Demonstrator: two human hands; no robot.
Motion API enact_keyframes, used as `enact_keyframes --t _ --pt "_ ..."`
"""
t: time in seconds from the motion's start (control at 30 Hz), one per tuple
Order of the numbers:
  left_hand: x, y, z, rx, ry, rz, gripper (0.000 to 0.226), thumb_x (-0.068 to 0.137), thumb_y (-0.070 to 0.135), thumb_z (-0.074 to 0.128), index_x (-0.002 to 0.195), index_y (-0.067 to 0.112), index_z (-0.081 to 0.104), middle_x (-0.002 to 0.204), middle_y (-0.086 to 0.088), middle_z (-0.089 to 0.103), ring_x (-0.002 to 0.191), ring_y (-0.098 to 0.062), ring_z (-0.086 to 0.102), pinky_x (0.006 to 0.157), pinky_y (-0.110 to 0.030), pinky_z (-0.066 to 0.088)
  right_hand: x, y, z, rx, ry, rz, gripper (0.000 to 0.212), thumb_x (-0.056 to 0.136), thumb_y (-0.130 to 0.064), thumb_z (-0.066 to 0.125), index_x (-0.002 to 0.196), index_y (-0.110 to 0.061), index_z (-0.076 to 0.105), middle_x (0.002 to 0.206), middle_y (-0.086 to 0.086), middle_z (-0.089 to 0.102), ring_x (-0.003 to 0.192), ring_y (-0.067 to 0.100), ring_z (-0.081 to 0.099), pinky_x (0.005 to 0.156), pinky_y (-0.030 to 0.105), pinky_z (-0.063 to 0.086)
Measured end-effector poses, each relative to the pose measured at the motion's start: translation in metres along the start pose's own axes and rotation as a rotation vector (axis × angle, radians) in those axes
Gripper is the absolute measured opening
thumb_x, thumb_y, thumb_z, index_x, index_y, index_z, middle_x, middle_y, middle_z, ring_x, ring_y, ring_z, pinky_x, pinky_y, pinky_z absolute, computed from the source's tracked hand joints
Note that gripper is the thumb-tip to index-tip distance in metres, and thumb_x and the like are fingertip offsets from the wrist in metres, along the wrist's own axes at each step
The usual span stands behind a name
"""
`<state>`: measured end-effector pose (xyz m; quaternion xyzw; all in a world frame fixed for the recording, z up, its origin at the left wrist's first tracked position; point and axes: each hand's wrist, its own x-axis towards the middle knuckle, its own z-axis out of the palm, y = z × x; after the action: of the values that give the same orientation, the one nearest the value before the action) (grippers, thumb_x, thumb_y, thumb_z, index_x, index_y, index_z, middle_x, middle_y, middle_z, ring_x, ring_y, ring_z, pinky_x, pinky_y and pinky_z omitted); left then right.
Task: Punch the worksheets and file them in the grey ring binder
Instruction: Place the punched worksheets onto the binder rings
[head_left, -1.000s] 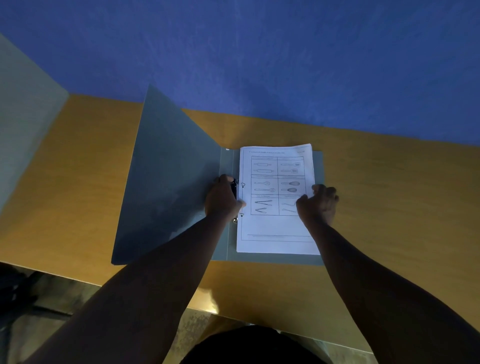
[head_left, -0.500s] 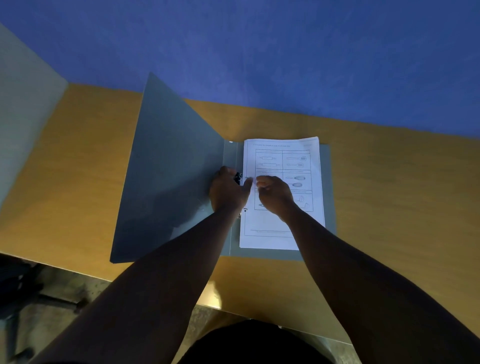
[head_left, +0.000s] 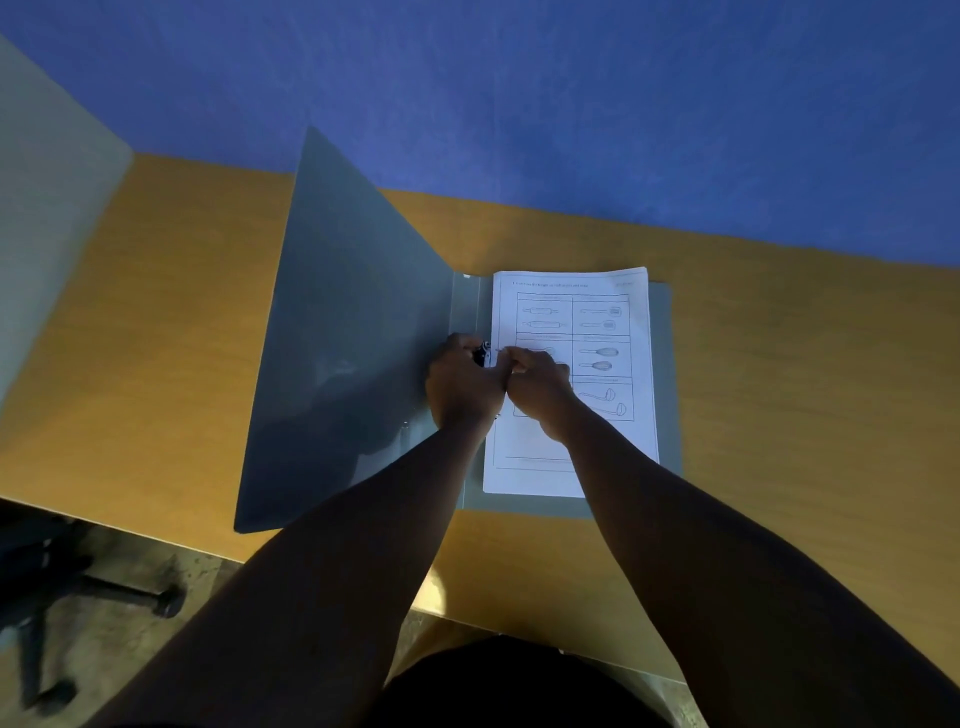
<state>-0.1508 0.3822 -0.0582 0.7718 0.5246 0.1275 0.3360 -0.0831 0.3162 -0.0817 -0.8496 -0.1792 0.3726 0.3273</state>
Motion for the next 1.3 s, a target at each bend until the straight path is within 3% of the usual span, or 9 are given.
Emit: enact_keyframes --t 0.17,0.3,0.43,0.63,0.87,0.93,1.07,1.2,1.3 --pt "0.003 -0.002 -0.001 0.048 -0.015 0.037 0.036 0.077 0.049 0.072 0.094 0.017 0.072 0.082 0.005 0.074 0.071 -0.012 0.069 0.052 -0.013 0.035 0.003 -0.001 0.002 0.021 -0.008 0.028 0.037 0.088 -0.016 0.030 0.075 -0.031 0.061 0.089 0.003 0.066 0.099 0.027 0.052 0.080 0.037 0.025" --pt "0.005 -0.001 -0.002 0.078 -0.033 0.037 0.035 0.076 0.051 0.069 0.074 0.017 0.063 0.064 0.005 0.066 0.054 -0.010 0.056 0.044 -0.013 0.026 0.005 -0.001 0.004 0.065 -0.007 0.068 0.038 0.087 -0.024 0.032 0.095 -0.034 0.068 0.098 0.000 0.065 0.102 0.029 0.050 0.072 0.037 0.036" --pt "0.003 0.000 -0.004 0.068 -0.031 0.062 0.035 0.078 0.047 0.070 0.063 0.020 0.053 0.055 0.011 0.055 0.049 -0.006 0.052 0.042 -0.015 0.027 0.005 -0.003 0.004 0.103 -0.010 0.080 0.036 0.087 -0.024 0.035 0.077 -0.036 0.067 0.091 0.004 0.065 0.099 0.032 0.054 0.065 0.036 0.043" --pt "0.004 0.000 -0.003 0.065 -0.030 0.102 0.024 0.082 0.041 0.067 0.079 0.017 0.072 0.070 0.006 0.072 0.058 -0.009 0.064 0.044 -0.013 0.031 0.004 -0.006 0.004 0.113 0.008 0.071 0.039 0.090 -0.032 0.036 0.067 -0.043 0.064 0.084 0.006 0.066 0.098 0.031 0.055 0.064 0.031 0.037" --pt "0.004 -0.001 -0.004 0.053 -0.037 0.092 0.022 0.081 0.041 0.068 0.082 0.019 0.072 0.073 0.006 0.073 0.063 -0.010 0.066 0.046 -0.013 0.031 0.005 -0.004 0.004 0.120 0.011 0.065 0.040 0.093 -0.024 0.037 0.068 -0.041 0.064 0.076 0.003 0.066 0.096 0.031 0.056 0.070 0.036 0.041" --pt "0.003 0.000 -0.005 0.049 -0.042 0.089 0.022 0.082 0.042 0.068 0.085 0.020 0.073 0.076 0.007 0.074 0.066 -0.009 0.068 0.048 -0.014 0.034 0.004 -0.006 0.003 0.105 0.008 0.059 0.041 0.093 -0.024 0.036 0.067 -0.042 0.063 0.077 0.002 0.067 0.095 0.031 0.056 0.065 0.032 0.035" --pt "0.003 -0.004 -0.004 0.007 -0.044 0.066 0.025 0.081 0.043 0.071 0.093 0.022 0.074 0.086 0.008 0.076 0.078 -0.007 0.071 0.062 -0.019 0.049 0.003 -0.005 0.000 0.109 0.001 0.050 0.042 0.093 -0.017 0.038 0.072 -0.040 0.066 0.079 -0.005 0.068 0.095 0.028 0.056 0.068 0.032 0.040" --pt "0.002 -0.009 -0.005 -0.040 -0.054 0.061 0.031 0.082 0.045 0.070 0.107 0.025 0.074 0.097 0.009 0.077 0.088 -0.007 0.072 0.079 -0.026 0.058 0.004 -0.004 -0.003 0.164 -0.050 0.059 0.034 0.086 -0.015 0.047 0.085 -0.040 0.070 0.090 -0.018 0.071 0.102 0.019 0.058 0.093 0.045 0.045" --pt "-0.001 -0.011 -0.009 -0.034 -0.062 0.058 0.031 0.084 0.041 0.069 0.112 0.027 0.073 0.100 0.010 0.076 0.091 -0.006 0.072 0.081 -0.022 0.055 0.004 -0.003 -0.006 0.223 -0.060 0.098 0.025 0.085 -0.024 0.056 0.104 -0.036 0.066 0.109 -0.015 0.068 0.109 0.021 0.056 0.101 0.050 0.044"
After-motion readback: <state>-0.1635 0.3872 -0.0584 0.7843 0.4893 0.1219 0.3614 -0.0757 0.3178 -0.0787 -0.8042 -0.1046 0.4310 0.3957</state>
